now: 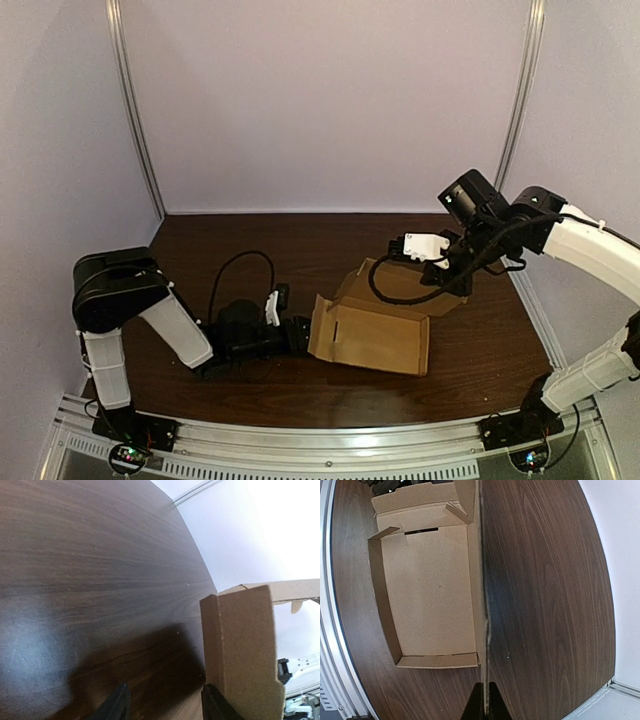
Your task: Fold the paper box
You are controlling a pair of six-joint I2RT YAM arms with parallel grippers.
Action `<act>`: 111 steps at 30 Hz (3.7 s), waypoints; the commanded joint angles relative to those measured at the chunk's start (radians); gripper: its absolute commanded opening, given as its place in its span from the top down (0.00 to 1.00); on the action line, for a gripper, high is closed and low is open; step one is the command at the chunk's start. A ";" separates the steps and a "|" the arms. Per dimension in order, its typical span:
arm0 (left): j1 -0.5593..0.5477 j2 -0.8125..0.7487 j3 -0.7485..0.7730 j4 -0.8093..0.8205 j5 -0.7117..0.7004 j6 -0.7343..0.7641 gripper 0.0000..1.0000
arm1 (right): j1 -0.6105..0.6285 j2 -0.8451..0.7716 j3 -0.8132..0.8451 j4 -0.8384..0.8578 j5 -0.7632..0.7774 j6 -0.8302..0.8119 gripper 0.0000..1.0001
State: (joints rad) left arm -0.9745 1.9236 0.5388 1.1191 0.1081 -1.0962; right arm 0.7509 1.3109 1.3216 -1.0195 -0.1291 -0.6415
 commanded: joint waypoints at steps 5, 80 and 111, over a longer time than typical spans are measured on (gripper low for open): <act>0.011 0.035 -0.057 0.287 0.100 -0.150 0.51 | 0.002 -0.024 -0.019 0.048 0.070 0.022 1.00; -0.039 0.104 0.330 -0.370 0.039 0.086 0.72 | -0.040 0.169 0.285 -0.140 -0.282 0.214 1.00; -0.044 0.047 0.497 -0.698 -0.162 0.250 0.82 | -0.073 0.205 0.316 -0.140 -0.480 0.326 1.00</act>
State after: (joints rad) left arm -1.0073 2.0033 1.0153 0.4751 0.0490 -0.8841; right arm 0.6670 1.5005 1.6184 -1.2118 -0.5018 -0.3534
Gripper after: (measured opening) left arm 0.191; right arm 0.007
